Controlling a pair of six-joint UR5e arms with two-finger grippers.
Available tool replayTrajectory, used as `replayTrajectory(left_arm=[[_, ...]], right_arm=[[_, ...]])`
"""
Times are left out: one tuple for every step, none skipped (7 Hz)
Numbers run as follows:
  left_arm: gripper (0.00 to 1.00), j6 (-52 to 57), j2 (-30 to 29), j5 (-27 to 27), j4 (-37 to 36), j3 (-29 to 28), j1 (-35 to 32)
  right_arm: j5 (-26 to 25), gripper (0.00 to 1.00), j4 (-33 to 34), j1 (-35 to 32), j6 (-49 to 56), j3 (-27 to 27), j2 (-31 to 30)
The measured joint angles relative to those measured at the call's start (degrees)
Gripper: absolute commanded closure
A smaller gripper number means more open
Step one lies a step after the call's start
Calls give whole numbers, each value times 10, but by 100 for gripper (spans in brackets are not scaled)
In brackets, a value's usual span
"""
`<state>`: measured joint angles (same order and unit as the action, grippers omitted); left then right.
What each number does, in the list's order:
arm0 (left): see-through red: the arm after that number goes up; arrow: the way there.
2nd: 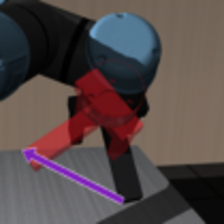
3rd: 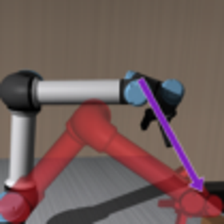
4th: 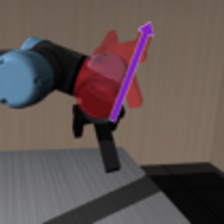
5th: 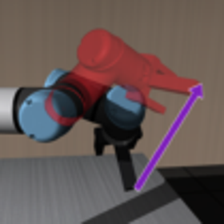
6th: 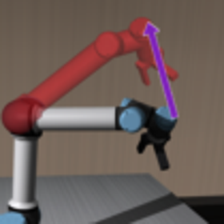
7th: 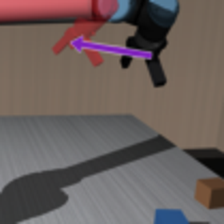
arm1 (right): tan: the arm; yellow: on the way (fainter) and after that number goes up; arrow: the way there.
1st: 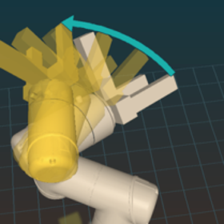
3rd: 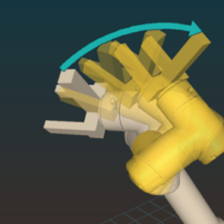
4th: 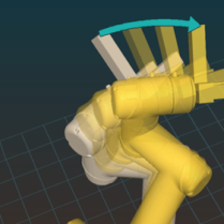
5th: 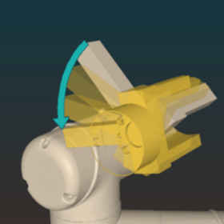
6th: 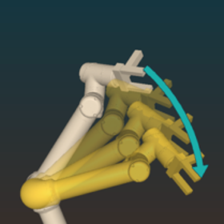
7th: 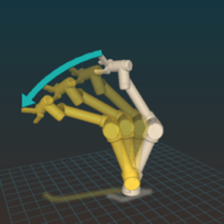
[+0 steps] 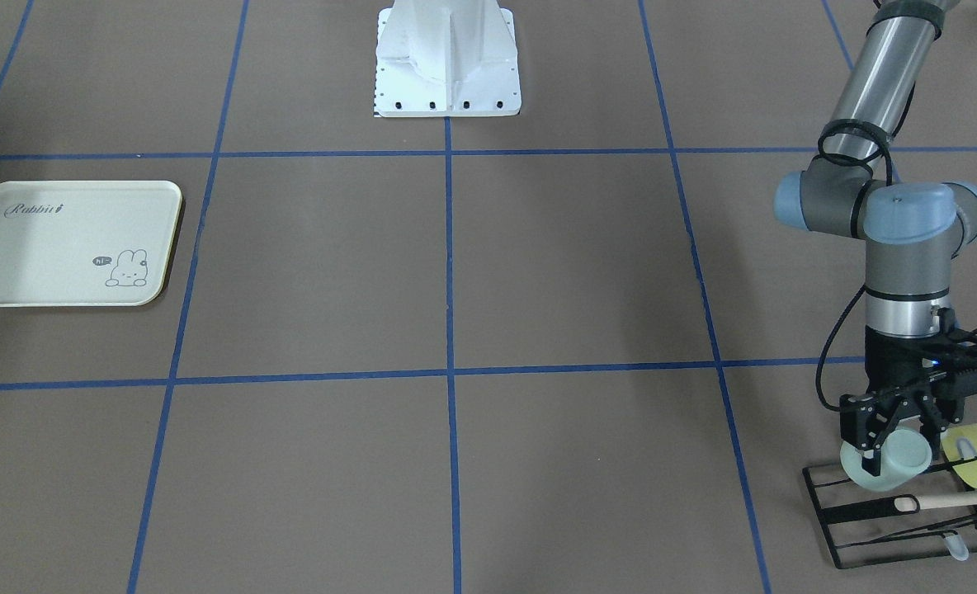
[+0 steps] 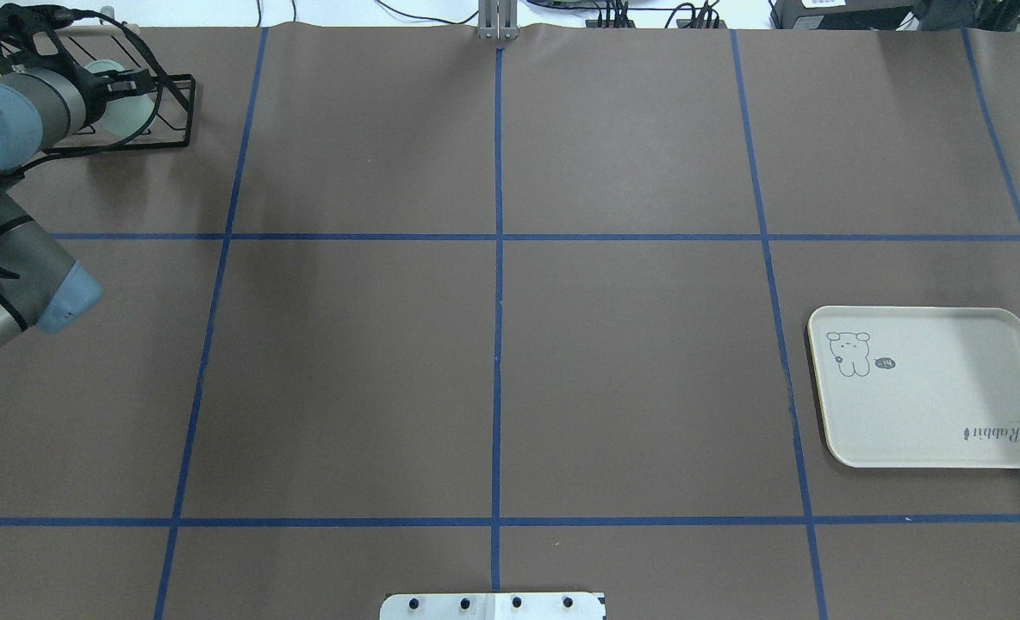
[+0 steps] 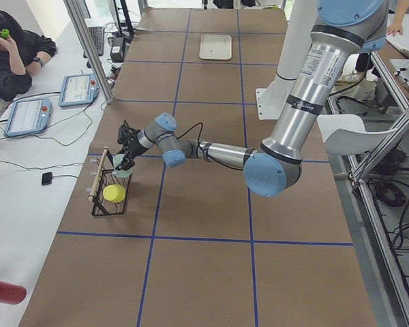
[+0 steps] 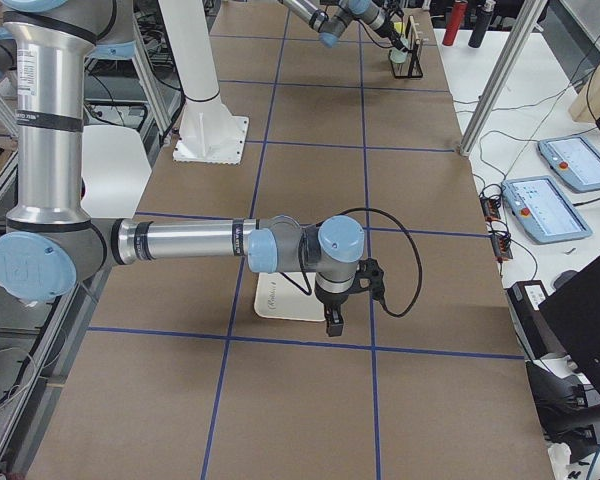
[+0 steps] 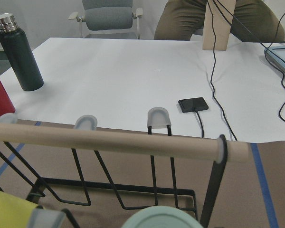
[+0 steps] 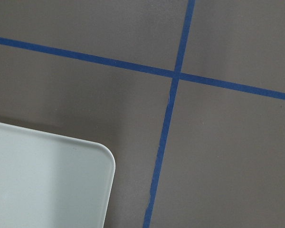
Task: Left arm grabs green cup and hands to right arm on tray
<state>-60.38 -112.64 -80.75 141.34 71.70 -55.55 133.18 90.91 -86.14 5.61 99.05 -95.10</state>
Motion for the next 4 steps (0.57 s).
replayTrajectory(left_arm=[[26, 0, 0, -1, 0, 0, 0], [40, 0, 0, -1, 0, 0, 0], [60, 0, 0, -1, 0, 0, -1], [70, 0, 0, -1, 0, 0, -2]], right_arm=[[0, 1, 0, 0, 0, 0, 0], [1, 1, 0, 0, 0, 0, 0], [1, 1, 0, 0, 0, 0, 0], [2, 1, 0, 0, 0, 0, 0]])
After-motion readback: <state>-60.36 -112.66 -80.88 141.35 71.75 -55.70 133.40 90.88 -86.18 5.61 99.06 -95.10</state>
